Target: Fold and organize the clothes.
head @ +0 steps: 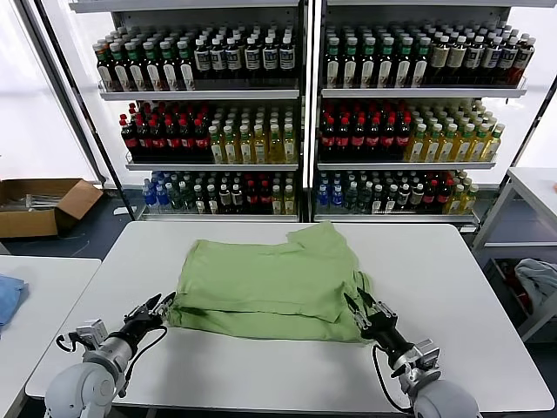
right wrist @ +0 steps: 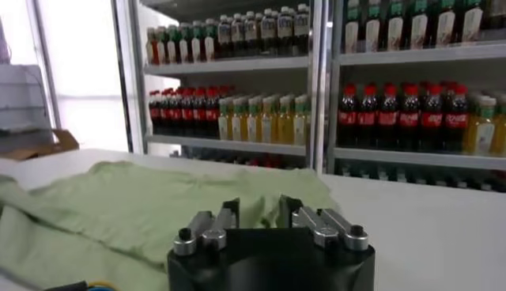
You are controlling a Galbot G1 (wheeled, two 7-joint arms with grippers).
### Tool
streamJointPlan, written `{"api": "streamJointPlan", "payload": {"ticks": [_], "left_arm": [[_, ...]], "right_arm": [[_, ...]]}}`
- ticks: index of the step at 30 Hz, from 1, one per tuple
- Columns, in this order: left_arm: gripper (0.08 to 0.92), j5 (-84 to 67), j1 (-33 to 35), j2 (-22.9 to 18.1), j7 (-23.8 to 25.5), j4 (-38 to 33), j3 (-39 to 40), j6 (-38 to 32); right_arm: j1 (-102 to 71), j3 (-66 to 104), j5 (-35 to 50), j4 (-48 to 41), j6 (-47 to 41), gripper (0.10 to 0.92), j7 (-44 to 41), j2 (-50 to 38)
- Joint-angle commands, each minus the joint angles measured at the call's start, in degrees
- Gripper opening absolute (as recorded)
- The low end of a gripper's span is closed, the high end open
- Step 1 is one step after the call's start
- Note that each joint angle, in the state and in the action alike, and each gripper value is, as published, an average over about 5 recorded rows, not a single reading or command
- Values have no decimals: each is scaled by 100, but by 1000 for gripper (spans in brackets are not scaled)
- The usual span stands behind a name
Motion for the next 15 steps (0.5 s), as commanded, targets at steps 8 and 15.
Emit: {"api": "streamJointPlan", "payload": {"ticks": [8, 15], "left_arm": [[746, 130, 443, -159, -106, -31, 222, 13], [818, 188, 273, -228, -114, 242, 326, -43]], "right_arm": [[-810, 119, -485, 420, -563, 811, 525, 153], [-687, -37, -406, 378, -682, 678, 648, 252]]}}
